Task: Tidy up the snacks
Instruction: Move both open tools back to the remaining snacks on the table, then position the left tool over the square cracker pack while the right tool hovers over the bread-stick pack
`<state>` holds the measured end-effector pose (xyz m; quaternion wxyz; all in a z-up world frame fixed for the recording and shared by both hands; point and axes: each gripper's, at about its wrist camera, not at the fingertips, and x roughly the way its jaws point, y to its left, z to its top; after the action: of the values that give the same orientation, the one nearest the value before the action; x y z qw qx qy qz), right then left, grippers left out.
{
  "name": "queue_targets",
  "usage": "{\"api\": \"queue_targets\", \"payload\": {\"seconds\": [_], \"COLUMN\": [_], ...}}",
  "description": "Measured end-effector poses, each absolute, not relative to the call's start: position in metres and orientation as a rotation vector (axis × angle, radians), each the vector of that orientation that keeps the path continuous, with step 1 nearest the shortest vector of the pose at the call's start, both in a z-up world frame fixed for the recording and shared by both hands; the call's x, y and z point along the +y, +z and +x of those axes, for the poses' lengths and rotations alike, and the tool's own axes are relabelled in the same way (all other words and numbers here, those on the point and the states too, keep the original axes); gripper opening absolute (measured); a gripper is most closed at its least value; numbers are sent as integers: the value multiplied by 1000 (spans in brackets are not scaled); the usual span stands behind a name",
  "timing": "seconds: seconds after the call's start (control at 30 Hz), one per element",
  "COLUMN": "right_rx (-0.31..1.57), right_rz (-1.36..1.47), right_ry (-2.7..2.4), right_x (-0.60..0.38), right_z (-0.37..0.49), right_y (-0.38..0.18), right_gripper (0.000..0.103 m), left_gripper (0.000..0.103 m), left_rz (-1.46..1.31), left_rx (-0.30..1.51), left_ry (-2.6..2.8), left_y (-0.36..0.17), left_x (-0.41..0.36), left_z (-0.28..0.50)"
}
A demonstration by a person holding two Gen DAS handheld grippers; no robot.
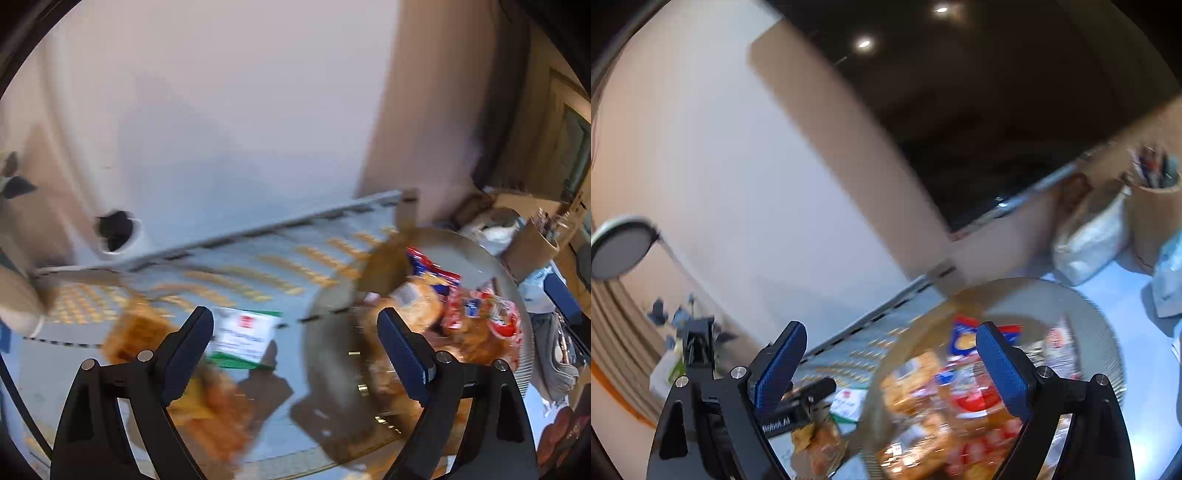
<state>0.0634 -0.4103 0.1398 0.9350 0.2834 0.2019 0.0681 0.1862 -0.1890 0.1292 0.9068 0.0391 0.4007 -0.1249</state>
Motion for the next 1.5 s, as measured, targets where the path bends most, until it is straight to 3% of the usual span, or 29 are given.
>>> {"api": "queue_targets", "payload": {"seconds": [0.33,0.5,0.8,1.0,1.1,1.5], "right_rx": [519,647,813,890,885,885], "right_rz": [449,212,-106,-151,-136,-159], "right_ry": [304,407,373,348,353,340], "right_x": [-295,-223,-169,-162,-167,-162], "right_z": [84,93,117,147,152,153], "right_y": [117,78,10,-23,-24,-28], "right_gripper": [103,103,103,103,103,103], "left_gripper": [91,91,91,103,103,103], "left_rz": [20,5,-93,-212,-215,-178], "left_rx": [834,861,932,911,844,849], "left_ry": [-160,-158,-221,-290,-258,-189], "left_y": [133,108,57,24,15,12], "left_x": [-65,-30,-15,-3,3,-1], "left_z": [200,208,230,240,238,237]}}
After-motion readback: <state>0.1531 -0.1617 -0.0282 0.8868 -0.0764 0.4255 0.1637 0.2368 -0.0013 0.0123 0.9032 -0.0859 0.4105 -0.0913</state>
